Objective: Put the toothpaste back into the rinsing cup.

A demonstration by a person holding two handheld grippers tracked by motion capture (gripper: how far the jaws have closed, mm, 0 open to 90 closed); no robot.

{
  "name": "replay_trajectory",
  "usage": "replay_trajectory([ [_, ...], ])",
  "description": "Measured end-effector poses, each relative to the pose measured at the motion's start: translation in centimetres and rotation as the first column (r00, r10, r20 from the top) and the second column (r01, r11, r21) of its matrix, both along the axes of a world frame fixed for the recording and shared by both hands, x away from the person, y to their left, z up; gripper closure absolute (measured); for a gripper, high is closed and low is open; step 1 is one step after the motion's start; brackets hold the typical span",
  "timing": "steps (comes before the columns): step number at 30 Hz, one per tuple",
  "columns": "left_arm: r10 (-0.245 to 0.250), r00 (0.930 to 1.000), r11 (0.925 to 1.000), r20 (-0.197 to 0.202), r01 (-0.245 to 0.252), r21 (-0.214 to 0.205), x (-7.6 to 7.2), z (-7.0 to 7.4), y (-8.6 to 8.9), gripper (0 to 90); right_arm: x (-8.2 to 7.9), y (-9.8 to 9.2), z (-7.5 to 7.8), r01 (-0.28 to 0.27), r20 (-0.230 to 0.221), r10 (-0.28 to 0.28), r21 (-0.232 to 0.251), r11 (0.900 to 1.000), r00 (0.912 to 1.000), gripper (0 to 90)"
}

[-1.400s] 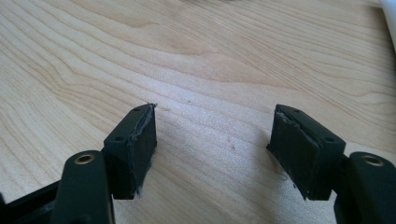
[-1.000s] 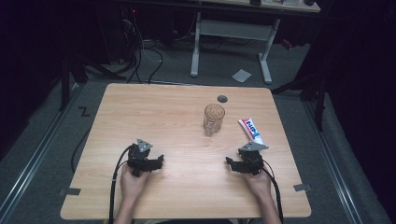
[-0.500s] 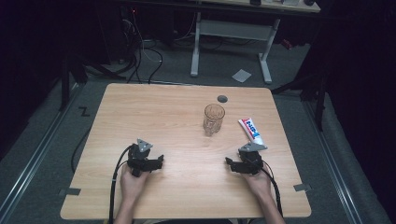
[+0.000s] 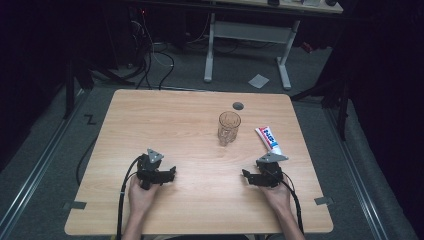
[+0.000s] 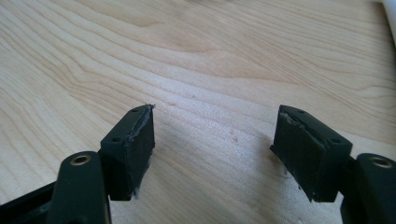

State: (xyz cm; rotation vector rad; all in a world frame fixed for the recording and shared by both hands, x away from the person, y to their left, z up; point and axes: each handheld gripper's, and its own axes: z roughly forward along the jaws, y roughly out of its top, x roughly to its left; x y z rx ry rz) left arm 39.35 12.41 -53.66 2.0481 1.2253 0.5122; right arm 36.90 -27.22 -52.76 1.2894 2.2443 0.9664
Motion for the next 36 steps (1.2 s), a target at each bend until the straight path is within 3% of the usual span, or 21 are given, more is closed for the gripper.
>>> replay_trajectory([
  [7, 0.002, 1.0000, 1.0000, -0.002, -0.002, 0.001, 0.0, 0.0, 0.0, 14.7, -0.7, -1.0, 0.3, 0.021, -0.002, -0.021, 0.037, 0.9991, 0.9998, 31.5],
  [11, 0.004, 1.0000, 1.0000, 0.000, -0.004, 0.002, 0.0, 0.0, 0.0, 14.6, -1.5, -1.8, 0.5, 0.028, 0.010, -0.028, 0.015, 0.9995, 0.9995, 31.8],
  [23, 0.009, 1.0000, 1.0000, -0.001, -0.009, 0.004, 0.0, 0.0, -0.1, 14.5, -3.2, -3.8, 0.6, 0.070, 0.015, -0.070, 0.032, 0.9970, 0.9974, 32.8],
  [36, 0.009, 1.0000, 0.9999, 0.000, -0.009, 0.004, 0.0, 0.0, -0.1, 14.5, -3.9, -5.3, 1.2, 0.106, 0.018, -0.107, 0.044, 0.9933, 0.9941, 33.6],
])
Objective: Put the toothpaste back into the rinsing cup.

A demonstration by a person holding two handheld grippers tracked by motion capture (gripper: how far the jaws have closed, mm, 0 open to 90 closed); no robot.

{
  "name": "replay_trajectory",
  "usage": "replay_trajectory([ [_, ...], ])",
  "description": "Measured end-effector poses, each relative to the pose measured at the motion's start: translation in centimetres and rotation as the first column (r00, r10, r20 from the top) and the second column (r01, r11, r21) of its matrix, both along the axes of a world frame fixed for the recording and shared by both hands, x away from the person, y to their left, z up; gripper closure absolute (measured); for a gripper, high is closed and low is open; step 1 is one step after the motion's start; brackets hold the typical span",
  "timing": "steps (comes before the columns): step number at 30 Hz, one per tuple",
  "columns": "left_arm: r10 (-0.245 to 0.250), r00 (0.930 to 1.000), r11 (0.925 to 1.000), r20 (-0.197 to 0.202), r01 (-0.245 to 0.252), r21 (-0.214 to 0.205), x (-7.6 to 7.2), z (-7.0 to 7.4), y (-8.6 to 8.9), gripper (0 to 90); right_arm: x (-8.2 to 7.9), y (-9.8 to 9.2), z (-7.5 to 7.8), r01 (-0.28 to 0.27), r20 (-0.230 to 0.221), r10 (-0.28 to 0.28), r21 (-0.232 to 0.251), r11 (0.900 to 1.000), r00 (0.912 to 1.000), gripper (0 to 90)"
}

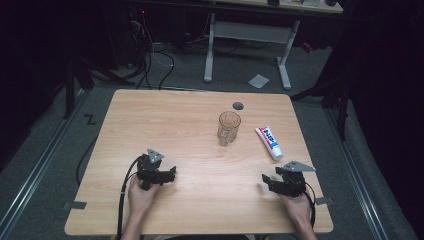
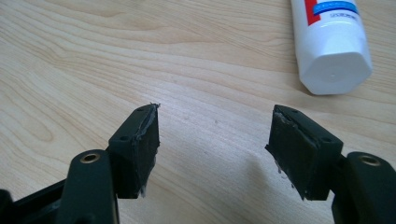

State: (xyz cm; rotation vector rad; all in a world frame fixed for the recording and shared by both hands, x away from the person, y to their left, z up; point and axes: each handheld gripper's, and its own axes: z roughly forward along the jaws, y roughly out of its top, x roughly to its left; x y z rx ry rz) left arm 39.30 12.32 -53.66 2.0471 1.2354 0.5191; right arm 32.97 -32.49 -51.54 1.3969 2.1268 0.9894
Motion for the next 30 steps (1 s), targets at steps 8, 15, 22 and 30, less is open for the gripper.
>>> replay_trajectory([
  [8, 0.001, 1.0000, 1.0000, 0.000, -0.001, -0.001, 0.0, 0.0, 0.0, 14.5, -0.3, -1.4, 0.7, 0.025, 0.021, -0.025, 0.005, 0.9997, 0.9995, 34.2],
  [15, 0.001, 1.0000, 1.0000, 0.000, -0.001, -0.001, 0.0, 0.0, 0.0, 14.5, -0.2, -2.8, 1.8, 0.091, 0.064, -0.093, 0.048, 0.9948, 0.9936, 32.6],
  [22, 0.001, 1.0000, 1.0000, 0.000, -0.001, -0.001, 0.0, 0.0, 0.0, 14.5, 0.3, -3.2, 2.4, 0.148, 0.096, -0.154, 0.068, 0.9867, 0.9834, 33.1],
  [30, 0.001, 1.0000, 1.0000, -0.001, -0.001, -0.001, 0.0, 0.0, 0.0, 14.5, 1.2, -3.2, 3.4, 0.118, 0.110, -0.128, 0.090, 0.9889, 0.9856, 31.9],
])
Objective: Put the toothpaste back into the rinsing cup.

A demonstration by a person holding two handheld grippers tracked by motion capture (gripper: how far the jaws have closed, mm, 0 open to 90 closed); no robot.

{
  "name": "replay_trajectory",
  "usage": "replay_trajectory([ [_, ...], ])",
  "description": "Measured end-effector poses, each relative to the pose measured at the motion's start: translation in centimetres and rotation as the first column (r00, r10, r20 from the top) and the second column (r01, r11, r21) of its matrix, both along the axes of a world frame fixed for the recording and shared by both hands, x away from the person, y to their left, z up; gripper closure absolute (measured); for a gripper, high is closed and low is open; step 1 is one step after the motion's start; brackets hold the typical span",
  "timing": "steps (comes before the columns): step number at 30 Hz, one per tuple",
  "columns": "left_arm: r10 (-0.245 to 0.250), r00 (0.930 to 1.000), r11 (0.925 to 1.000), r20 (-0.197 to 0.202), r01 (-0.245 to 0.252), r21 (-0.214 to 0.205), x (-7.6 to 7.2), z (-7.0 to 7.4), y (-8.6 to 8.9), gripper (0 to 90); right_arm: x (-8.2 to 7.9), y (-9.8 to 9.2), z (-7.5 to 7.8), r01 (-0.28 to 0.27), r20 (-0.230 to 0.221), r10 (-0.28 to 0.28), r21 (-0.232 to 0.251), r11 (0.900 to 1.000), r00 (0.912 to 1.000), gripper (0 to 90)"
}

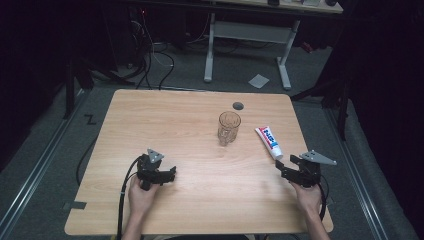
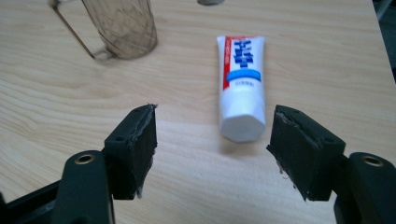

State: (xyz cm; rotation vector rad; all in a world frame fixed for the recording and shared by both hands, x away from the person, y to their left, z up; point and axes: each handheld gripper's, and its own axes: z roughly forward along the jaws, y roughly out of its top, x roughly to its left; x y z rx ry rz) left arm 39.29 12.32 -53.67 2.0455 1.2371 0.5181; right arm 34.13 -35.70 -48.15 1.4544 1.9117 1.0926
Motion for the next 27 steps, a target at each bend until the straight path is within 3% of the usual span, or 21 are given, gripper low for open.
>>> replay_trajectory([
  [3, 0.001, 1.0000, 1.0000, -0.001, -0.001, -0.001, 0.0, 0.0, 0.0, 14.5, 0.2, -0.1, 0.7, -0.013, 0.016, 0.013, 0.016, 0.9998, 0.9998, 33.4],
  [10, -0.001, 1.0000, 1.0000, 0.000, 0.001, 0.001, 0.0, 0.0, 0.0, 14.5, 1.0, 0.2, 1.7, -0.023, 0.034, 0.023, 0.003, 0.9997, 0.9992, 33.8],
  [20, -0.001, 1.0000, 1.0000, 0.000, 0.001, 0.000, 0.0, 0.0, 0.0, 14.6, 2.6, 0.8, 2.6, -0.071, 0.025, 0.072, -0.014, 0.9974, 0.9971, 30.9],
  [27, -0.001, 1.0000, 1.0000, 0.000, 0.001, 0.001, 0.0, 0.0, 0.0, 14.5, 3.9, 1.2, 3.1, -0.077, 0.011, 0.078, -0.024, 0.9967, 0.9969, 32.7],
])
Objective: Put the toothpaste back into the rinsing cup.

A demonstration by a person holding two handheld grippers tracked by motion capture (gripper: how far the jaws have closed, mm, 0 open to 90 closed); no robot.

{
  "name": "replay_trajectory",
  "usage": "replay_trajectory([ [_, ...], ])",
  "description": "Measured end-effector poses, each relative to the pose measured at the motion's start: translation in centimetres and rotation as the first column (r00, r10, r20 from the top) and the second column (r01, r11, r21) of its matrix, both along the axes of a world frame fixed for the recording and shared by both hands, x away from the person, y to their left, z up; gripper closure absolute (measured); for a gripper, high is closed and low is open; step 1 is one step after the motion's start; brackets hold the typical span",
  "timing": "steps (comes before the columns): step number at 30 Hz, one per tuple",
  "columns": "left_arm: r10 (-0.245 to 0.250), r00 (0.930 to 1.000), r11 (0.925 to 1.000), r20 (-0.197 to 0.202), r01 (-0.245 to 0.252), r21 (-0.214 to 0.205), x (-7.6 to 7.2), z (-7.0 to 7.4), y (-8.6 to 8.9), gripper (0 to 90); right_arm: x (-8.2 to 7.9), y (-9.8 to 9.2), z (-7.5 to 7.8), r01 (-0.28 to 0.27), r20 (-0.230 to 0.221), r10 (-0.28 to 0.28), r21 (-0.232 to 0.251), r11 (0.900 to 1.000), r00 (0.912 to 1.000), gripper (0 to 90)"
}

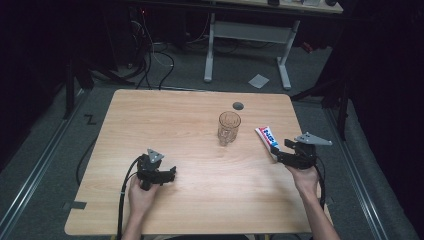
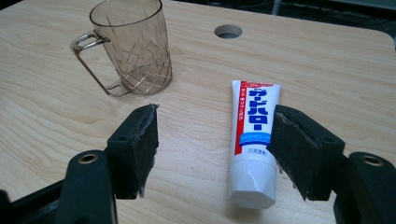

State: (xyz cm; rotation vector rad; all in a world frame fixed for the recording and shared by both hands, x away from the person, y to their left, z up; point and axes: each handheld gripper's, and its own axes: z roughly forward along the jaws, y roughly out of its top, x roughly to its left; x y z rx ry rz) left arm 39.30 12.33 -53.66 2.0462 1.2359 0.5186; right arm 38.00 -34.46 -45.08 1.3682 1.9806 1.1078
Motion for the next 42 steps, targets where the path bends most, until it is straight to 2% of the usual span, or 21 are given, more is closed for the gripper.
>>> replay_trajectory([
  [2, 0.000, 1.0000, 1.0000, 0.000, 0.000, 0.000, 0.0, 0.0, 0.0, 14.5, 0.4, 0.1, 0.1, 0.009, -0.011, -0.009, -0.001, 1.0000, 0.9999, 33.8],
  [6, 0.000, 1.0000, 1.0000, 0.000, 0.000, 0.000, 0.0, 0.0, 0.0, 14.5, 1.1, 0.3, 0.3, 0.024, 0.000, -0.024, -0.005, 0.9997, 0.9997, 34.3],
  [10, 0.000, 1.0000, 1.0000, 0.000, 0.000, 0.000, 0.0, 0.0, 0.0, 14.5, 1.9, 0.6, 0.6, 0.059, -0.006, -0.059, -0.035, 0.9977, 0.9982, 30.2],
  [20, 0.000, 1.0000, 1.0000, 0.001, 0.000, 0.000, 0.0, 0.0, 0.0, 14.5, 4.4, 1.3, 1.0, 0.040, -0.048, -0.043, -0.062, 0.9973, 0.9979, 34.8],
  [28, 0.000, 1.0000, 1.0000, 0.000, 0.000, 0.000, 0.0, 0.0, 0.0, 14.5, 5.5, 1.9, 1.3, 0.042, -0.052, -0.046, -0.078, 0.9960, 0.9975, 35.2],
  [33, 0.000, 1.0000, 1.0000, 0.000, 0.000, 0.000, 0.0, 0.0, 0.0, 14.5, 6.5, 2.4, 1.4, 0.036, -0.061, -0.042, -0.105, 0.9939, 0.9972, 36.2],
  [37, 0.000, 1.0000, 1.0000, 0.000, 0.000, -0.001, 0.0, 0.0, 0.0, 14.5, 7.5, 2.6, 1.1, 0.034, -0.101, -0.045, -0.110, 0.9934, 0.9938, 36.2],
  [40, 0.001, 1.0000, 1.0000, 0.000, -0.001, -0.001, 0.0, 0.0, 0.0, 14.5, 8.6, 2.8, 0.8, 0.036, -0.130, -0.053, -0.131, 0.9907, 0.9900, 35.9],
  [42, 0.001, 1.0000, 1.0000, 0.000, -0.001, -0.001, 0.0, 0.0, 0.0, 14.5, 8.8, 2.8, 0.8, 0.036, -0.133, -0.054, -0.133, 0.9904, 0.9896, 35.8],
])
